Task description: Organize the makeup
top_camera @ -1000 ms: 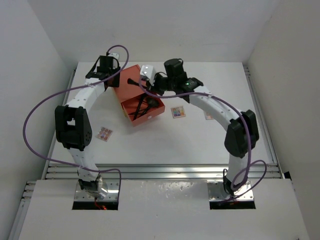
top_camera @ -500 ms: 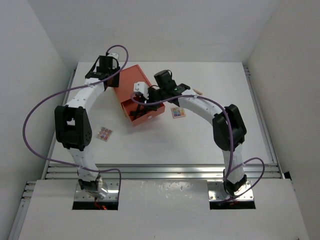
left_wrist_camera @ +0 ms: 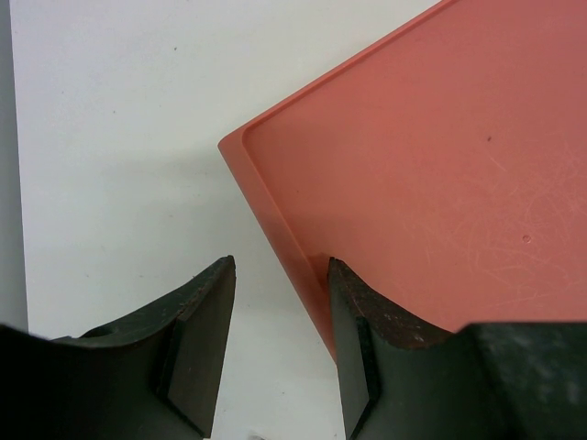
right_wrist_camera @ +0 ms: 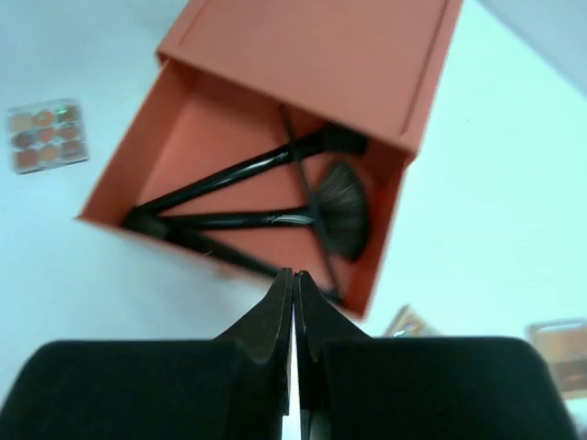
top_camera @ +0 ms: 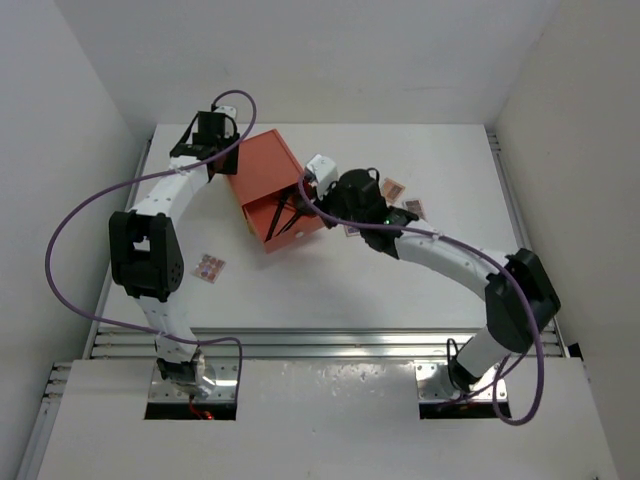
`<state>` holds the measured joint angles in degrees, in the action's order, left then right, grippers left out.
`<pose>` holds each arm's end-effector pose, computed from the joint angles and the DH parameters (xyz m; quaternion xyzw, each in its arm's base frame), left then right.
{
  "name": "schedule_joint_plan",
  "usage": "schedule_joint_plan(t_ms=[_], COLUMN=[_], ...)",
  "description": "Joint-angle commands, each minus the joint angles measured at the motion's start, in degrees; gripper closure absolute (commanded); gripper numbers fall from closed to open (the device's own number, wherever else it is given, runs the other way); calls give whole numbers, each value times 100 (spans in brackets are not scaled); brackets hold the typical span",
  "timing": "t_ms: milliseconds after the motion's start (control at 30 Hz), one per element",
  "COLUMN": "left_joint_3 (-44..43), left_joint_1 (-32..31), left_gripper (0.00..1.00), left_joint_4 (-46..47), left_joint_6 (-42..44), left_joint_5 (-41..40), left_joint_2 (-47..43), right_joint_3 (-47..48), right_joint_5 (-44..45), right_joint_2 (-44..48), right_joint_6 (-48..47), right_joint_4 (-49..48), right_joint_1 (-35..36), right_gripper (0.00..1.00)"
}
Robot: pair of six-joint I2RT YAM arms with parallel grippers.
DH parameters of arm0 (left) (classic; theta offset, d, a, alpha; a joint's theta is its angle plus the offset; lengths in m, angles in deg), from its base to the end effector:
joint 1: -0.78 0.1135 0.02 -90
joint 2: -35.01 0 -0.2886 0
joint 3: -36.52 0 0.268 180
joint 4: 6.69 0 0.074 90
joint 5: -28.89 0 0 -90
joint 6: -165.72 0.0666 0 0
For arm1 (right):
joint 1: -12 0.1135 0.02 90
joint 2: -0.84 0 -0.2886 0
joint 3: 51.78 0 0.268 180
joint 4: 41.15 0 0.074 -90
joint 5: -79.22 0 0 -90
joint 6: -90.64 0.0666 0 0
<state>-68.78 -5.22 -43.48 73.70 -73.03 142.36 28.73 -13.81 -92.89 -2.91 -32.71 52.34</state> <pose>0.4811 -0.0367 0.2921 -0.0137 0.8981 0.0634 0.4349 0.3257 0.2812 0.2883 -0.3229 0.7616 0.1979 0.5259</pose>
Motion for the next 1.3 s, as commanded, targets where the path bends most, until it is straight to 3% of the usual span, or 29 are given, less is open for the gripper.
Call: schedule_joint_plan(t_ms=[0,133,300,667,900,1167,1267], left_joint_3=[-116,-116,-116,-2,104,104,104], left_joint_1=[81,81,81,-77,-130,-130,-130], left_gripper=[50,50,50,50,50,50,50], left_joint_4=[-58,-110,-110,-110,-171,-277,-277], left_joint_6=[-18,-18,88,536,668,615,563], left_joint_5=[-21,-21,-21,-91,-38,146,207], left_joint_2=[-91,-39,-39,136,190,304,356], right_joint_3=[-665,-720,-263,775,1187,1443,1103], right_joint_5=[909,918,822,654,1102,1322,1217], right_joint_2=[206,-73,-811,-2122,-2842,-3309,-3169], right_joint_6=[1216,1708,1507,1471,1805,2122,2289], right_joint_4=[-544,-333,-578,-2378,-2970,-3225,-3347], right_joint_1=[404,510,501,484,370,291,308], right_gripper=[100,100,100,100,100,100,97])
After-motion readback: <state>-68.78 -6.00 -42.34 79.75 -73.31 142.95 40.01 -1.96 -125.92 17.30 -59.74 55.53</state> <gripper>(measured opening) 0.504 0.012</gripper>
